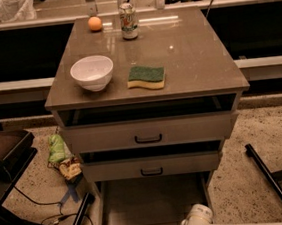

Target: Open bottom drawer

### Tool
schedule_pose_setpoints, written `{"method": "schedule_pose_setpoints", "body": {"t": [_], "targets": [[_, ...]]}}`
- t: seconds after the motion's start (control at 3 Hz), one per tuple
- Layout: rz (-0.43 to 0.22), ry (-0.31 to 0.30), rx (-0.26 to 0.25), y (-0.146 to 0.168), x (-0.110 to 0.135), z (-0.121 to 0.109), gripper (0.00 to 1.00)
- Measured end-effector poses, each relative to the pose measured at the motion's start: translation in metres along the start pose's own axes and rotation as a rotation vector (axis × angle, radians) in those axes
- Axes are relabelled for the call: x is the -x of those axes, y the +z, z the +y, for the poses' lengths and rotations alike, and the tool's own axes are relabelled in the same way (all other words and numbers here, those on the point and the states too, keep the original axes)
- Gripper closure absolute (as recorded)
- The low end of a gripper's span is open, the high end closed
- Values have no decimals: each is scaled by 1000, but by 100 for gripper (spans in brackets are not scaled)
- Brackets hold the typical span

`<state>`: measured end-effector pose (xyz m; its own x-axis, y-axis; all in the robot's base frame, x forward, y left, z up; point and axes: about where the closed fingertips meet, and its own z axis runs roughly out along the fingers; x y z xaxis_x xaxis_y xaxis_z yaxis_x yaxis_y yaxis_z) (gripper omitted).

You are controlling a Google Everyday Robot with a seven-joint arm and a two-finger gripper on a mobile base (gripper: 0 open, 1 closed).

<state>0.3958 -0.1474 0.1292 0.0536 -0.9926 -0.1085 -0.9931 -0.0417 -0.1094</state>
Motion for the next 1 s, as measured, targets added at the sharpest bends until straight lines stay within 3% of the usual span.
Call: {"method": "schedule_pose_setpoints", "body": {"t": [0.33, 1.0], "targets": [[0, 0, 2, 1, 0, 1, 4], [-1, 0, 4, 2, 0, 2, 0]]}}
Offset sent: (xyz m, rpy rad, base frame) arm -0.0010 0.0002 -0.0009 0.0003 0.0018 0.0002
